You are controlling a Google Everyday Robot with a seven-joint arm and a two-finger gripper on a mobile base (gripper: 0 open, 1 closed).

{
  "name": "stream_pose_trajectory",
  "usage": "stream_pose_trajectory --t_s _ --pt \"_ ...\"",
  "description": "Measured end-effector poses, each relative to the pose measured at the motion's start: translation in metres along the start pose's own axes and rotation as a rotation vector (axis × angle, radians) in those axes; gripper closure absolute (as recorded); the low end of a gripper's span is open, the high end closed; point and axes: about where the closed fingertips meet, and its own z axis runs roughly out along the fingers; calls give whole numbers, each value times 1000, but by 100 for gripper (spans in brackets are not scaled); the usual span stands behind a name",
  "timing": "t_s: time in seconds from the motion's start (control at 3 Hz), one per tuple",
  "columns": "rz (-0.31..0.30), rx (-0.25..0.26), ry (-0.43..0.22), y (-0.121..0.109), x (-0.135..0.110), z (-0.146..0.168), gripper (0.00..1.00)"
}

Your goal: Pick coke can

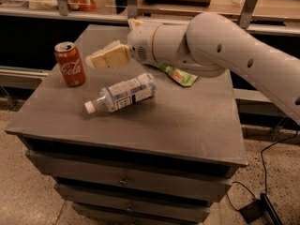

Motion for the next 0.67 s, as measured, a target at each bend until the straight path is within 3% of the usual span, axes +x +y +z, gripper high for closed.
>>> stream_pose_trajectory --t_s 0.33,0.67 --pt "2 46 -15 -11 -4 1 0" --pt "55 -10 -44 -2 1 21 0"
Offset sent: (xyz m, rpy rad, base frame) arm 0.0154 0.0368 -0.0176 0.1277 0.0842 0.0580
